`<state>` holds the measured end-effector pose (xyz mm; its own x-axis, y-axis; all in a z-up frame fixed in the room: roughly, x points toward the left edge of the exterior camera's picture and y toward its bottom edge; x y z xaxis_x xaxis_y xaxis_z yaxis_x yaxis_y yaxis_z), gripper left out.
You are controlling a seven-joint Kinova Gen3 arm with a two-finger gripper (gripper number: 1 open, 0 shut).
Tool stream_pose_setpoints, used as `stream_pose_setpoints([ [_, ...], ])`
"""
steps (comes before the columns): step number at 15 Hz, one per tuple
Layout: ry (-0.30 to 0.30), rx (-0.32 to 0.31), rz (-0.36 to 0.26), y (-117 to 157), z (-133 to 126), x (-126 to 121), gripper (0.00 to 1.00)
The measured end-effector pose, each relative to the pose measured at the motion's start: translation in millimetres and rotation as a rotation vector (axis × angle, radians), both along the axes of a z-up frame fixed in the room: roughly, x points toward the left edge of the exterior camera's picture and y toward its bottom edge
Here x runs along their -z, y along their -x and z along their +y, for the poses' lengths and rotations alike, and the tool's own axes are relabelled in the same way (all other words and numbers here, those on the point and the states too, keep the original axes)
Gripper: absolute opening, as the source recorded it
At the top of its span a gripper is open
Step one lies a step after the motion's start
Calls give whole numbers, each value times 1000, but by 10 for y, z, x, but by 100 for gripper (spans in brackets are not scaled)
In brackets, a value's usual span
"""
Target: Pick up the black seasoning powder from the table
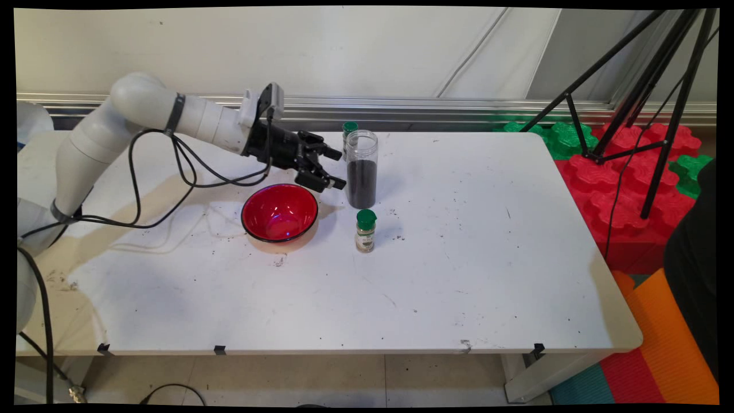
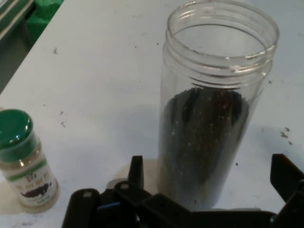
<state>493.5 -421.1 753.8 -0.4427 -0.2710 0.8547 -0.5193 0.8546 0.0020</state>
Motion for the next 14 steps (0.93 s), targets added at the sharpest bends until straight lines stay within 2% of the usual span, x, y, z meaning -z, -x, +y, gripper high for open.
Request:
stream_pose_setpoints([
  [14, 33, 5, 32, 205, -198, 247, 100],
])
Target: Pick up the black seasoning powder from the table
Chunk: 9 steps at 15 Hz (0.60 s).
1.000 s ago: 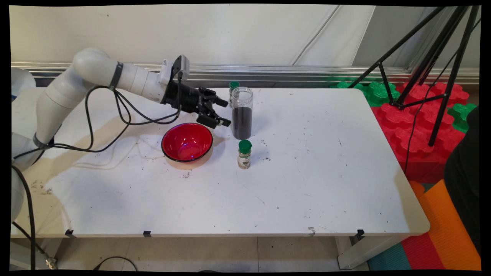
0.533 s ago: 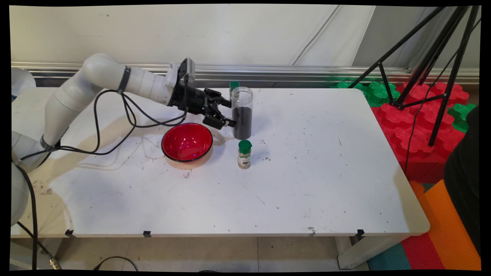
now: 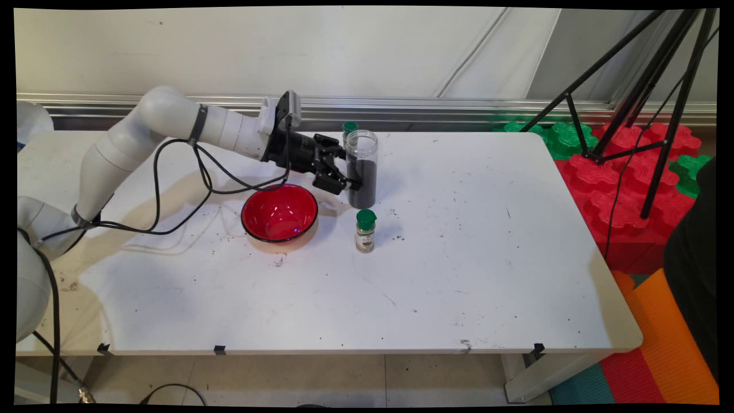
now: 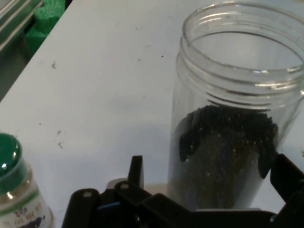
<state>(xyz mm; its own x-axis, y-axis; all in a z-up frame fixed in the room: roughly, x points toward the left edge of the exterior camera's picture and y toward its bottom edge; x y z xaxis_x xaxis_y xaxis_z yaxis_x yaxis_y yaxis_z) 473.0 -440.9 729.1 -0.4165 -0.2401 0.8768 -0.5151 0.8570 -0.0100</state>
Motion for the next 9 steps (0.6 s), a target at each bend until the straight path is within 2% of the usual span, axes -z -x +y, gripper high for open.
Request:
stream_pose_setpoints([
  [9, 6, 6, 8, 83, -67, 111, 100],
])
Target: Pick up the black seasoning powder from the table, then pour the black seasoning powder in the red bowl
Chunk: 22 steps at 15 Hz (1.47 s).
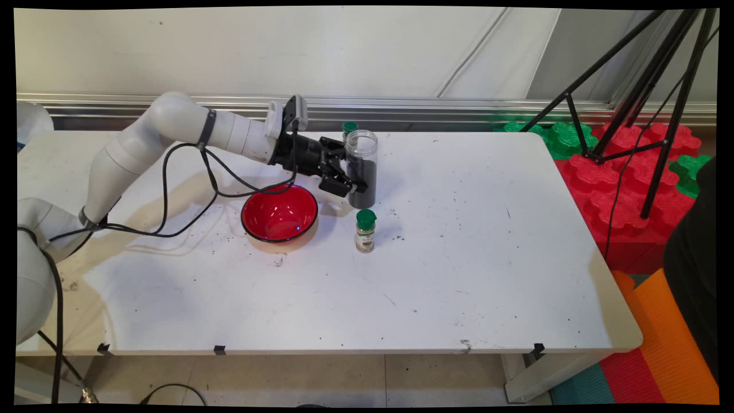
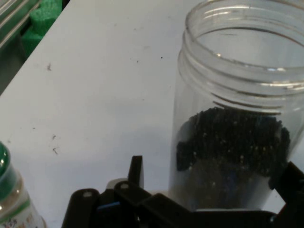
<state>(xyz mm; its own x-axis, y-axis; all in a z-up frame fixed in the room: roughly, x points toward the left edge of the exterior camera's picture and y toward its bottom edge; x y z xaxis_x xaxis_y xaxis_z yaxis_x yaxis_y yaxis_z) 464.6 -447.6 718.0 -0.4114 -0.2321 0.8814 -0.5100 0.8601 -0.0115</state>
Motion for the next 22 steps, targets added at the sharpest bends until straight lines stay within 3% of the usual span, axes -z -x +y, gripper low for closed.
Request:
stream_pose_setpoints([
  [4, 0, -2, 5, 26, -23, 41, 100],
  [5, -1, -3, 7, 32, -27, 51, 0],
  [14, -2, 5, 16, 27, -17, 69, 0],
  [22, 31, -21, 38, -103, 2, -153, 0],
])
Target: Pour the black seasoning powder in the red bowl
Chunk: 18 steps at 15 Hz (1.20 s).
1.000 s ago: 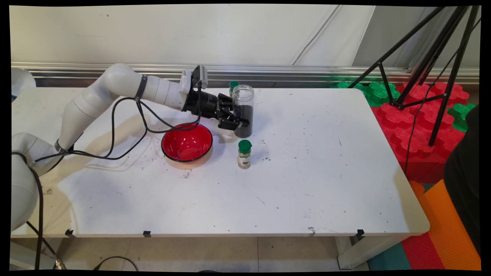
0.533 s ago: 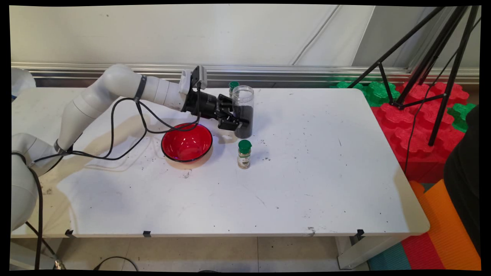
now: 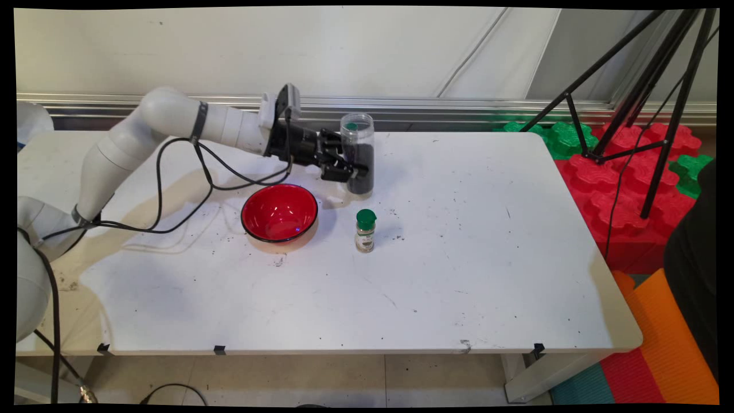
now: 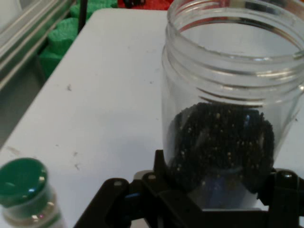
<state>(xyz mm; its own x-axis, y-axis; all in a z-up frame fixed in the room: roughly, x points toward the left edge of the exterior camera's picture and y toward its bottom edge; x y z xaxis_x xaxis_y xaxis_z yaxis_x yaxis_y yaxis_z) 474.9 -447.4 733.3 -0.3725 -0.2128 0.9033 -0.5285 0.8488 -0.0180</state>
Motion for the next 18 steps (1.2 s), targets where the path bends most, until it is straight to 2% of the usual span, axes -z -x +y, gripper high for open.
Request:
stream_pose_setpoints([
  [8, 34, -46, -2, -269, 56, -337, 0],
  [18, 94, -104, -58, -695, 232, -651, 0],
])
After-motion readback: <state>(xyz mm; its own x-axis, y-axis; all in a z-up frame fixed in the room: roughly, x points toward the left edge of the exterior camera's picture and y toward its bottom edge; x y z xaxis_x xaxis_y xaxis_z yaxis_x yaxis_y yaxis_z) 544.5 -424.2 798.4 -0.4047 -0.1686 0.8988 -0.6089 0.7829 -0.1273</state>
